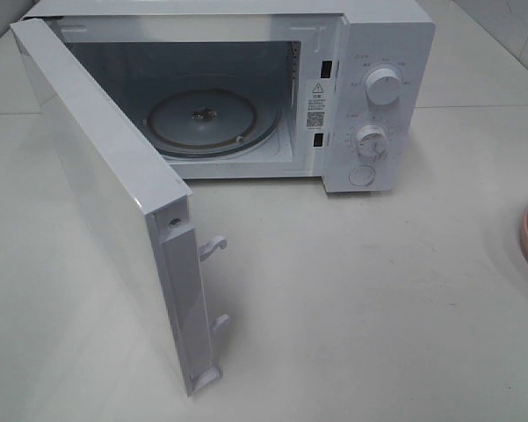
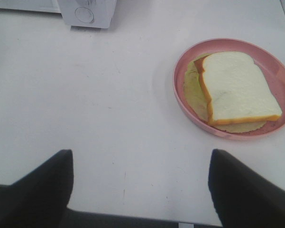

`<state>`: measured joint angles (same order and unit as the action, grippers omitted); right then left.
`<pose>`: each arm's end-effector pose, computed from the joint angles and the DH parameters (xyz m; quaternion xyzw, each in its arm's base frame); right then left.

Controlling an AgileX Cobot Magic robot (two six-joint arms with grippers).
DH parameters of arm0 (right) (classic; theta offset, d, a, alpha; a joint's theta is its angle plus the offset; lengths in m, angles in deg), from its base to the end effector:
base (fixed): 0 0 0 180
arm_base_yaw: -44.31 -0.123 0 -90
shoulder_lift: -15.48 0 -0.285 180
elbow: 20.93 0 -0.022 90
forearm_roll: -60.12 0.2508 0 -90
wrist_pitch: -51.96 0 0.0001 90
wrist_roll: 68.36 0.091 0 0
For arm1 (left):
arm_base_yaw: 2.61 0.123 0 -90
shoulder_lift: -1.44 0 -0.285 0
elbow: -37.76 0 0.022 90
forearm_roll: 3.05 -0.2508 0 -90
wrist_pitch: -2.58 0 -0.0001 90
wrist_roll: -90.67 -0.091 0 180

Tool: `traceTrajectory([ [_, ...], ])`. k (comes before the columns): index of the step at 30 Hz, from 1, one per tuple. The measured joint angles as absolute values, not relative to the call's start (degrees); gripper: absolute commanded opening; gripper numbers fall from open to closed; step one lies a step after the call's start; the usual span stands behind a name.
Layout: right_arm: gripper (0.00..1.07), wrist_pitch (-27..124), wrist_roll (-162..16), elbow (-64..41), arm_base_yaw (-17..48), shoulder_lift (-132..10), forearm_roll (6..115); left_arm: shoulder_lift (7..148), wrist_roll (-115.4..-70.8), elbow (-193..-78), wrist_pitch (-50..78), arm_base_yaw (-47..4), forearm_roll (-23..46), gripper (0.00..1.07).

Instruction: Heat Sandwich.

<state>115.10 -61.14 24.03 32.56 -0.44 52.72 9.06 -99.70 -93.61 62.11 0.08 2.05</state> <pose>0.0113 -0.0083 0.2920 -0.0336 0.8806 0.0135 0.4726 -0.0041 -0.0072 0.2790 0.0579 0.8442 0.0162 0.5326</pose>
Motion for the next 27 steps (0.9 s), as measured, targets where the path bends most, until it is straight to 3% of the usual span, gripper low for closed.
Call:
traceTrajectory([
  [11,0.76,112.35,-60.80,27.07,32.56,7.35,52.72,9.06,-99.70,-93.61,62.11,0.08,2.05,1.03],
  [27,0.76,111.95,-61.43,27.07,35.20,7.93,53.35,9.06,-99.70,-93.61,62.11,0.08,2.05,1.03],
])
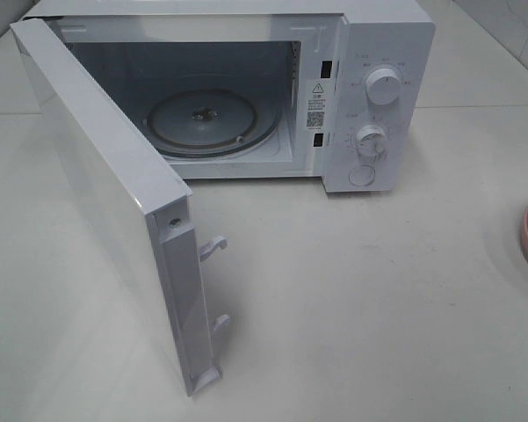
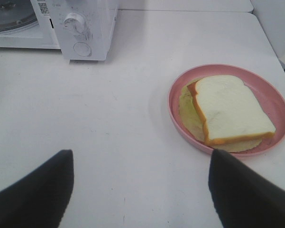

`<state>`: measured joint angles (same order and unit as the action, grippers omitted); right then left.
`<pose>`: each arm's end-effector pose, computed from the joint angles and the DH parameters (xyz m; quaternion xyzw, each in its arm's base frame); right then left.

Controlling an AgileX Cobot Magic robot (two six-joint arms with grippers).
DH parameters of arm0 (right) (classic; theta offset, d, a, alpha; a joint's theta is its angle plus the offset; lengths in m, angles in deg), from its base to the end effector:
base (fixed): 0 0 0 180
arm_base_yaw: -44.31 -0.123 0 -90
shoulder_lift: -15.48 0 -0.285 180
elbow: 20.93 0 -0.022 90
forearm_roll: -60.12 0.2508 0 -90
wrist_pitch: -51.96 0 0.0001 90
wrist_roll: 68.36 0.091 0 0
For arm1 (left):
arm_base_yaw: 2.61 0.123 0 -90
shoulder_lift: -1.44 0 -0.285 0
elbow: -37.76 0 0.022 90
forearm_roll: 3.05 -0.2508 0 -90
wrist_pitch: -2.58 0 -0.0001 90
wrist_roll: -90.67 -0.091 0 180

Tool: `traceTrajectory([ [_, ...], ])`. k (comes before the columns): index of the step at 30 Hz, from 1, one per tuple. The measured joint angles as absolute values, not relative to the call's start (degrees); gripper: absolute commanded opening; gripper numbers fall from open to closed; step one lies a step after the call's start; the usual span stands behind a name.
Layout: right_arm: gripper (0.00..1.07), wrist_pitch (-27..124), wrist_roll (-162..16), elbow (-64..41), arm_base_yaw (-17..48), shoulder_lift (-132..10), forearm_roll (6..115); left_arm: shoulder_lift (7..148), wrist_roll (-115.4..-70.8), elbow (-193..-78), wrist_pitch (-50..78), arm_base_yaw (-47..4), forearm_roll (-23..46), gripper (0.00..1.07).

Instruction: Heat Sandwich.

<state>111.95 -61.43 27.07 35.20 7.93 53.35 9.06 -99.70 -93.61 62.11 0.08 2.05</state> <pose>-0.0049 -0.0102 0.2816 -0.0138 0.8443 0.0159 0.5354 -0.0041 -0.0072 0.2790 0.0579 0.8442 0.0162 0.5326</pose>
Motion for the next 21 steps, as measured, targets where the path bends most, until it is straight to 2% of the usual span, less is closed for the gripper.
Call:
traceTrajectory([
  [21,0.76,111.89,-61.54,27.07,35.20,7.93,53.64,9.06,-99.70,-93.61,62.11,0.08,2.05,1.03],
])
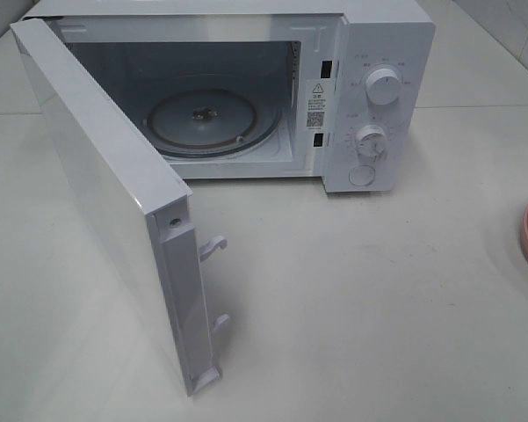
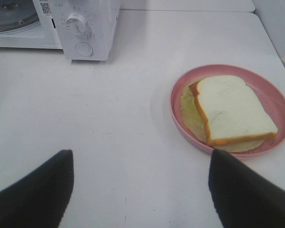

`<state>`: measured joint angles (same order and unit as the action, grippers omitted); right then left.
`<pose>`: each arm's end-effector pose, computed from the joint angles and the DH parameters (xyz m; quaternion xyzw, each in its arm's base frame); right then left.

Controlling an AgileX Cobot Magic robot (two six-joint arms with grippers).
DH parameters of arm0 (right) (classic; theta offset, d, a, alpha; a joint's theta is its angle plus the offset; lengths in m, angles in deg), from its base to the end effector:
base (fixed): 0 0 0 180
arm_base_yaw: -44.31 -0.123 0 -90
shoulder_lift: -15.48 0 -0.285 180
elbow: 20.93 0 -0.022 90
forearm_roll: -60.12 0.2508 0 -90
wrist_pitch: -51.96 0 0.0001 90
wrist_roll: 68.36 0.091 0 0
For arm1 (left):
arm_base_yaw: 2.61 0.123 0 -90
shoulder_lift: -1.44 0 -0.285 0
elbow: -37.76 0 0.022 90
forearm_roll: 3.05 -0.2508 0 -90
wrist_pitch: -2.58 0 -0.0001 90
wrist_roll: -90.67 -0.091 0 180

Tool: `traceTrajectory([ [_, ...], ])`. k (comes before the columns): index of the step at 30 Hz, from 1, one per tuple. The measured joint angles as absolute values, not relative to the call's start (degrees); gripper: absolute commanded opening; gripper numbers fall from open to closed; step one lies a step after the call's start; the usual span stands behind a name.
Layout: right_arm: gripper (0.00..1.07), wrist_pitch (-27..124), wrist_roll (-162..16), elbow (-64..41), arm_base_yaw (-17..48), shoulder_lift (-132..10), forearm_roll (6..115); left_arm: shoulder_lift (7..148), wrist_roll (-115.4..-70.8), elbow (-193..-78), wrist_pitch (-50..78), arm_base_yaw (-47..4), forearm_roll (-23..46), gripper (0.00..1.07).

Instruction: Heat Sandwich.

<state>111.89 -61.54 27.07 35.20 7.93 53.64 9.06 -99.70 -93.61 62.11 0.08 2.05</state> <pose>-0.0049 -0.0098 0.2816 -0.0147 0.8442 0.0179 0.5356 -0.0041 -0.0072 0.2790 0.0579 0.8442 0.0162 0.5326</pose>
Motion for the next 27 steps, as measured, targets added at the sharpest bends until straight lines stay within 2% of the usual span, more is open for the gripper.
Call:
traceTrajectory([
  [16,0.76,111.89,-61.94,27.07,35.20,7.93,53.64,9.17,-98.56,-93.67,61.88,0.08,3.36,1.02],
  [21,0.76,111.89,-61.94,27.07,35.20,7.93,53.64,12.38,-97.30,-94.47,58.44,0.08,4.05,0.91],
  [25,0.76,111.89,-61.94,27.07,35.20,7.93,53.64,17.59,-97.01,-94.47,55.52,0.08,4.34,0.68],
  [26,0.76,111.89,-61.94,27.07,35.20,7.93,53.64,17.59,-97.01,-94.47,55.52,0.08,4.34,0.68],
  [27,0.76,111.89,-61.94,27.07,35.20,7.93,53.64,19.83,-97.01,-94.47,54.26,0.08,4.39,0.56],
])
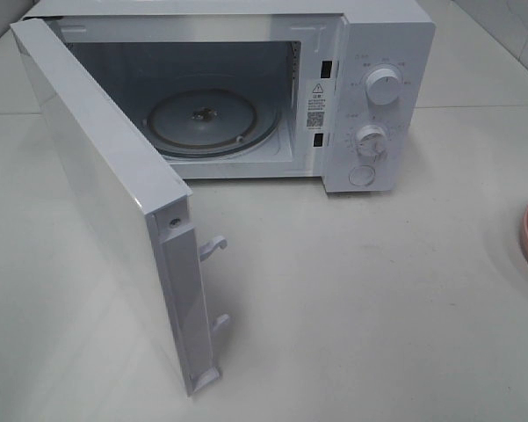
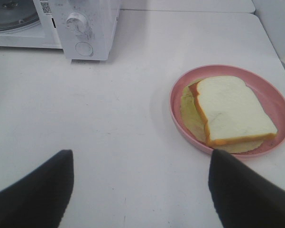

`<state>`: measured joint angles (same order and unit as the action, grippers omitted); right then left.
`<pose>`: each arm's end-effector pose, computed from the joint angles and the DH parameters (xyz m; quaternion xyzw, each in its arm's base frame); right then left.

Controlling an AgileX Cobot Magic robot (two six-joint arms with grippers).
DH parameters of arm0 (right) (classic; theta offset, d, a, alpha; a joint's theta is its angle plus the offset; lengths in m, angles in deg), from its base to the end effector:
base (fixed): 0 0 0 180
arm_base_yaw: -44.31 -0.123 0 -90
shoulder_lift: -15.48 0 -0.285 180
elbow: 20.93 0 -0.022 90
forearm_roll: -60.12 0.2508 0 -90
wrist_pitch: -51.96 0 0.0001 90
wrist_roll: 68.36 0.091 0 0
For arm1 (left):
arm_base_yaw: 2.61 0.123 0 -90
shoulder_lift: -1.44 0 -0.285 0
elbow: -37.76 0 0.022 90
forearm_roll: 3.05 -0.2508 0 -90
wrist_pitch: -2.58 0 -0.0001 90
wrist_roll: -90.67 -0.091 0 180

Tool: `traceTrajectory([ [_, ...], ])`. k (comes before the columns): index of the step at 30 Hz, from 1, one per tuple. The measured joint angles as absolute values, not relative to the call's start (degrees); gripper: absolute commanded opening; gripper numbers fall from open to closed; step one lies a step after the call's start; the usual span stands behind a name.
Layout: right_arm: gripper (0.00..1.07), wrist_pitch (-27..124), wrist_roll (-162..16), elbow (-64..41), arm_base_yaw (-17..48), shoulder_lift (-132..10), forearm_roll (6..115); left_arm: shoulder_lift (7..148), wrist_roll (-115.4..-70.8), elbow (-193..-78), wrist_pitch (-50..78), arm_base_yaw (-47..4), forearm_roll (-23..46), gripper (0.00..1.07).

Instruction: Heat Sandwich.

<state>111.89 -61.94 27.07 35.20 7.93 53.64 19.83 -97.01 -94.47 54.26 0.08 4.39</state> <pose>-0.0049 -0.0098 0.2816 -0.0177 0.8441 0.0160 0.5357 0.0306 -0.0078 0.2924 0.0290 0.8542 -0.0175 0.5189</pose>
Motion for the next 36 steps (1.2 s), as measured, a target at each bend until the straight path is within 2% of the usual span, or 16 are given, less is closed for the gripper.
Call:
traceTrajectory([
  [2,0.76,111.89,-61.94,27.07,35.20,7.93,53.64,21.83,-97.01,-94.36,52.65,0.08,4.68,0.46],
  [3,0.76,111.89,-61.94,27.07,35.20,7.93,53.64,21.83,-97.01,-94.36,52.65,0.08,4.68,0.46],
  [4,0.76,111.89,-61.94,27.07,35.20,7.93,53.64,23.84,-97.01,-93.96,50.82,0.08,5.37,0.37],
  [6,0.76,111.89,-61.94,27.07,35.20,7.93,53.64,26.24,-97.01,-93.15,48.76,0.08,6.29,0.24],
  [7,0.76,111.89,-61.94,27.07,35.20,7.93,53.64,28.42,-96.95,-92.29,46.24,0.08,6.69,0.10],
  [8,0.76,111.89,-61.94,27.07,35.20,7.93,53.64,28.42,-96.95,-92.29,46.24,0.08,6.69,0.10],
  [10,0.76,111.89,-61.94,27.07,35.20,7.93,53.64,30.43,-96.90,-91.15,43.54,0.08,6.80,0.00],
  [17,0.76,111.89,-61.94,27.07,35.20,7.93,53.64,36.84,-98.73,-85.19,29.62,0.08,7.26,0.00],
  [25,0.76,111.83,-61.94,27.07,35.20,7.93,53.64,43.89,-100.73,-78.26,8.08,0.08,7.72,0.00],
  [36,0.76,111.72,-61.94,27.07,35.20,7.93,53.64,57.58,-100.73,-77.80,-11.57,-1.07,6.00,0.00],
])
